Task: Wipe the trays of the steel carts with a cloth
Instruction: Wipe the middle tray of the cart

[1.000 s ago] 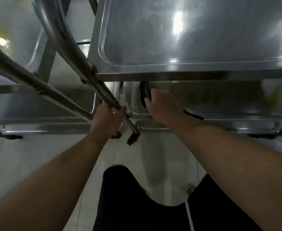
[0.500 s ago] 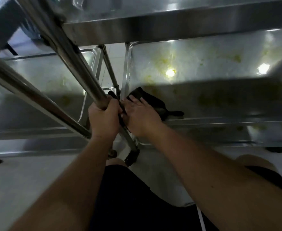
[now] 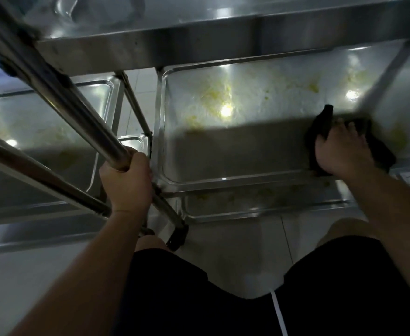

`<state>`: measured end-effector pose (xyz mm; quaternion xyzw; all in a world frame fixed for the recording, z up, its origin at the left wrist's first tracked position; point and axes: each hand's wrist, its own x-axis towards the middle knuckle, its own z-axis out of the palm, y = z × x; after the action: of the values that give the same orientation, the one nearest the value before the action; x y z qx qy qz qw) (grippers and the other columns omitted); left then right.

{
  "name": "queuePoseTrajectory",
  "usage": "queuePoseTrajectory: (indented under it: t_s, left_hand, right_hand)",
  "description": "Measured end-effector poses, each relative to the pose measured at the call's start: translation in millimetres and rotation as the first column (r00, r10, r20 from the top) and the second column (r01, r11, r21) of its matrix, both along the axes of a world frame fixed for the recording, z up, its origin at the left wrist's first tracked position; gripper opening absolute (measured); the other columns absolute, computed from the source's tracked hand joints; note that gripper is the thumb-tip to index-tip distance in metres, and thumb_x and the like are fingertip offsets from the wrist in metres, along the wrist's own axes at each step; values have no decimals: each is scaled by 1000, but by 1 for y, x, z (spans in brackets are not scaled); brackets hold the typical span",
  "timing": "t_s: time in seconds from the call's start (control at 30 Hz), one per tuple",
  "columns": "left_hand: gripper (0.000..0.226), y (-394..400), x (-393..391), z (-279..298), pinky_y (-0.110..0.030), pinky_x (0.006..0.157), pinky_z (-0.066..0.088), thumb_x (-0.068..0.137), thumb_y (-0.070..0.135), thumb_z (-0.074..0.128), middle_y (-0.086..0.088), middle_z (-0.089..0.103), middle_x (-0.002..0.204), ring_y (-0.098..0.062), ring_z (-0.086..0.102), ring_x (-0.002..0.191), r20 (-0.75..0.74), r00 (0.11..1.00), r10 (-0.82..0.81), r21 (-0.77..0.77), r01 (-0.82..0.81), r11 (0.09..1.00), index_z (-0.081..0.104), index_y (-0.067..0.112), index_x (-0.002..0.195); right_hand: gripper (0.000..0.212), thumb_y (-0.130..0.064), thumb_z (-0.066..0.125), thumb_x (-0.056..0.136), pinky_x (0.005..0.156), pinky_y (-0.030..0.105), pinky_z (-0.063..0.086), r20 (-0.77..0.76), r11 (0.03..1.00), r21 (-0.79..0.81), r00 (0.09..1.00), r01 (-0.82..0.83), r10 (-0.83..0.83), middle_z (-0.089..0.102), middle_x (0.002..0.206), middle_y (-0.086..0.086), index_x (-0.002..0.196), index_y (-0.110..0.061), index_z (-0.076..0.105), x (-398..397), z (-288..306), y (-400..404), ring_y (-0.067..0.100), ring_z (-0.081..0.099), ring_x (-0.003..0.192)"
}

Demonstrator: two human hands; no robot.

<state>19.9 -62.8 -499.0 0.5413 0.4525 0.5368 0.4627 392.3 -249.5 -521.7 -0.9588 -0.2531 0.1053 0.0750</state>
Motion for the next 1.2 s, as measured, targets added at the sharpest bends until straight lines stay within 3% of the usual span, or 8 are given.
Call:
queuePoseTrajectory:
  t_s: [0.23, 0.37, 0.5, 0.7, 0.8, 0.9, 1.07, 1.2]
  left_hand:
    - [25, 1, 2, -6, -26, 47, 41, 74, 18, 60, -17, 46, 53, -24, 49, 47, 13, 1000, 8, 39, -9, 999, 48, -3, 66]
    - [23, 2, 1, -3, -28, 48, 43, 72, 14, 60, -18, 48, 54, -25, 50, 48, -12, 1000, 15, 71, -14, 997, 50, -6, 67]
    - [11, 0, 0, 0, -27, 48, 44, 73, 13, 60, -3, 51, 52, -20, 51, 48, -6, 1000, -2, 46, 3, 999, 56, 14, 62]
    - [19, -2, 5, 1, -27, 47, 39, 68, 16, 59, -8, 45, 50, -22, 45, 45, 58, 998, -2, 46, 0, 999, 47, 3, 60]
    - [28, -1, 7, -3, -25, 46, 39, 70, 14, 59, -10, 44, 50, -20, 46, 43, 78, 997, 8, 66, -13, 998, 43, -9, 68]
    - [27, 0, 6, -5, -25, 46, 41, 71, 15, 59, -7, 46, 51, -20, 48, 44, 64, 998, 10, 66, -14, 998, 46, -8, 69]
    - [19, 0, 4, -3, -30, 46, 39, 73, 17, 60, -16, 41, 51, -23, 46, 45, 51, 999, -11, 57, 8, 998, 47, 11, 59]
    - [23, 1, 2, -1, -27, 46, 39, 74, 15, 58, -20, 44, 52, -23, 46, 45, -22, 1000, -5, 127, 7, 992, 46, 0, 60]
  right_hand:
    - [64, -40, 34, 104, 124, 51, 18, 59, 945, 100, 950, -312, 307, 34, 164, 17, 156, -3, 36, -168, -2, 140, 33, 24, 154]
    - [65, -41, 24, 109, 130, 45, -4, -41, 728, 188, 736, -659, 676, 7, 176, 6, 166, -11, 15, -246, -3, 208, 23, -1, 162]
    - [61, -41, 32, 111, 131, 40, 4, -3, 555, 249, 572, -794, 820, 17, 174, -1, 166, -19, 21, -222, -1, 210, 16, 11, 161]
    - [30, -34, 62, 92, 94, 43, 54, 80, 861, 391, 944, -325, 320, 71, 115, 15, 112, -14, 72, -73, 8, 152, 36, 66, 111]
    - [57, -43, 47, 103, 121, 49, 34, 89, 978, 207, 996, 2, -21, 49, 152, 20, 145, -5, 54, -22, -2, 130, 35, 40, 146]
    - [71, -46, 30, 109, 129, 48, 6, 66, 990, 111, 993, 87, -94, 16, 172, 16, 163, -2, 19, -35, -9, 147, 32, 7, 161]
    - [73, -45, 31, 107, 130, 47, 4, -5, 947, 155, 959, -280, 285, 13, 173, 16, 164, -1, 16, -150, -6, 228, 31, 4, 161]
    - [67, -44, 25, 110, 130, 42, -5, -66, 650, 223, 654, -727, 754, 2, 176, 5, 167, -13, 11, -238, 0, 261, 21, -5, 162]
